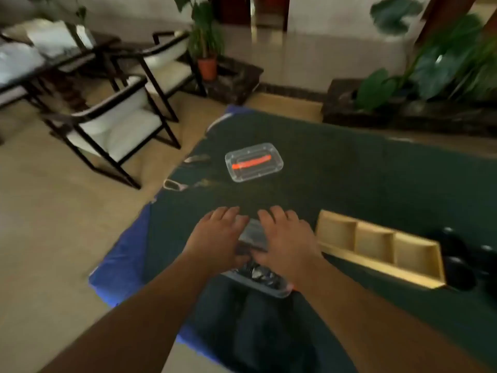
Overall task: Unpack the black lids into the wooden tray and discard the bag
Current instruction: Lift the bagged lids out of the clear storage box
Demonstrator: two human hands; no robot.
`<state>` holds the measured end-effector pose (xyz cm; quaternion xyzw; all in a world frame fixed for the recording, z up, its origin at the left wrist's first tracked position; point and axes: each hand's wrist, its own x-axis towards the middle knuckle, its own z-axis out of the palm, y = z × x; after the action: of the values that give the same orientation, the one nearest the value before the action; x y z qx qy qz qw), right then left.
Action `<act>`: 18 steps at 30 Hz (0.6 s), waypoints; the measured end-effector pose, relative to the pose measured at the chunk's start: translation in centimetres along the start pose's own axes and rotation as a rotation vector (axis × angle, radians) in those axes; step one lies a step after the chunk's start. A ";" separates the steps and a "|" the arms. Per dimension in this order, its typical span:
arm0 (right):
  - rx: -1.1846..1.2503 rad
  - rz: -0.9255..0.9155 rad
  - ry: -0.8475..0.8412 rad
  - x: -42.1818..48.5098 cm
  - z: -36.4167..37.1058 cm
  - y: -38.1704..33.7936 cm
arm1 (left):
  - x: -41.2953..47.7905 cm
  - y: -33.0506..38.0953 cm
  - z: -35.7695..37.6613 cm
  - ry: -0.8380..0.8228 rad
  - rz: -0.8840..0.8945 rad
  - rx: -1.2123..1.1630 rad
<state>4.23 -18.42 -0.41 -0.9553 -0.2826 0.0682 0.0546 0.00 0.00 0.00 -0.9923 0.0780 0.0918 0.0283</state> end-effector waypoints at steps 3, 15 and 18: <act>0.048 0.011 -0.089 -0.2 5.1 -1.2 | 0.7 -0.4 4.0 -0.097 0.074 0.008; 0.038 0.101 -0.464 3.6 10.0 0.5 | 6.9 1.0 9.9 -0.361 0.194 0.078; 0.069 0.090 -0.525 4.3 9.5 0.7 | 7.4 1.2 10.1 -0.358 0.184 0.085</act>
<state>6.62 -16.00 -10.33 -0.9140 -0.2418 0.3255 0.0087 5.19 -1.54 -11.35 -0.9468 0.1658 0.2653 0.0749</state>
